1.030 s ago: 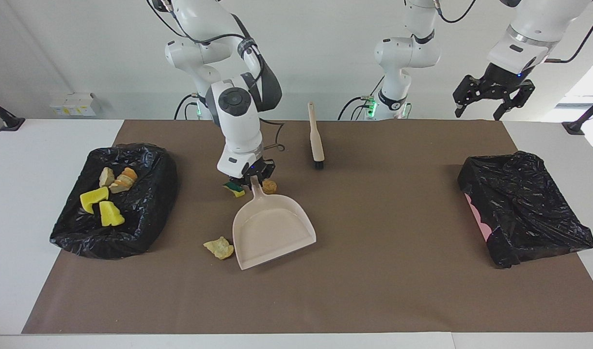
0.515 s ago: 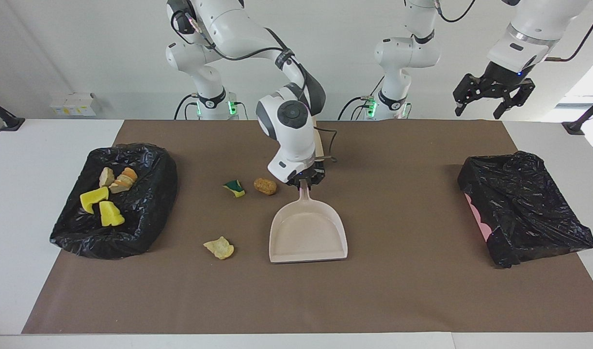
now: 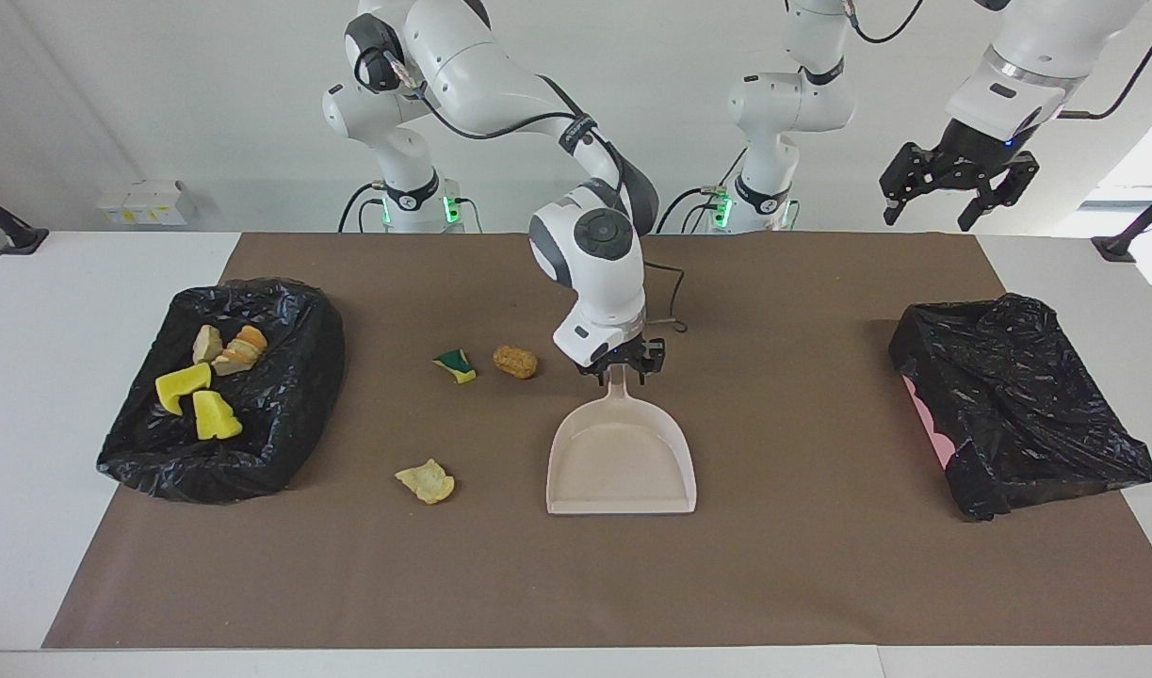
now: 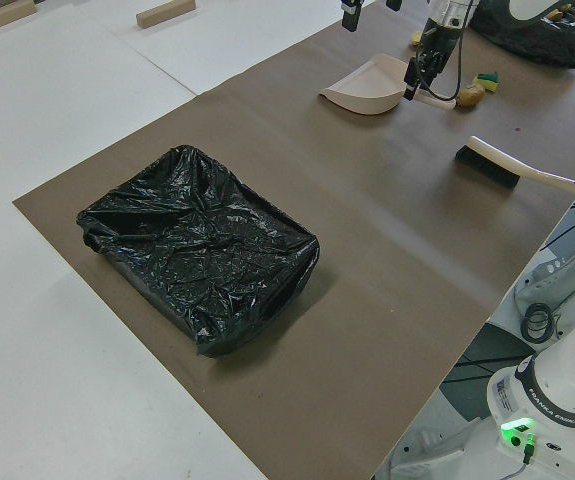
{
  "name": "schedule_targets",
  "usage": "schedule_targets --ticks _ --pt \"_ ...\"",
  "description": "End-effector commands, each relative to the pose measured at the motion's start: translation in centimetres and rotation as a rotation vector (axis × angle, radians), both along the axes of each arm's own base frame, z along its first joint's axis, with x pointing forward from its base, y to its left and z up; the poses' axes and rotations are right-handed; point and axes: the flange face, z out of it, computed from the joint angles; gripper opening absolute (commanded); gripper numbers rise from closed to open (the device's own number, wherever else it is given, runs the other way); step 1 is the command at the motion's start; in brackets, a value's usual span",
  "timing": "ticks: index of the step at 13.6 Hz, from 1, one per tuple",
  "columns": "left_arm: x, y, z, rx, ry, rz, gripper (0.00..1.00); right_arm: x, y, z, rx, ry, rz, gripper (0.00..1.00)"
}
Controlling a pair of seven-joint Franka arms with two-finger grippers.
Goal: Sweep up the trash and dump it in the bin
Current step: 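Bring the empty dustpan back to the table center with the right gripper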
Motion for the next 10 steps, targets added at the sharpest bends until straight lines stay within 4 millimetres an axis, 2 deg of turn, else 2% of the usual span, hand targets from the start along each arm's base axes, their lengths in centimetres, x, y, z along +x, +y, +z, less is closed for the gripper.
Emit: schedule_targets --ticks 1,3,4,5,9,10 --pt "-0.5 -0.8 -0.3 -0.003 0.002 -0.015 1.0 -2.1 -0.6 2.5 -0.015 0.019 0.005 1.0" --pt "0.2 -1.5 -0.9 -0.008 -0.021 -0.023 1.0 -5.6 0.0 3.9 -0.02 0.031 0.017 1.0" --pt "0.5 -2.8 -1.5 -0.008 -0.027 -0.044 1.0 -6.9 -0.5 4.2 -0.028 0.039 0.021 1.0" --pt "0.7 -3.9 -2.3 -0.008 -0.03 -0.059 1.0 -8.9 -0.1 4.4 -0.035 0.045 0.041 1.0" --pt "1.8 -9.9 -6.6 -0.015 -0.042 -0.069 1.0 -16.3 0.6 3.3 -0.08 0.089 0.069 1.0" --pt "1.9 -12.3 -7.6 -0.022 -0.046 -0.062 1.0 -18.4 0.9 3.2 -0.092 0.099 0.067 1.0"
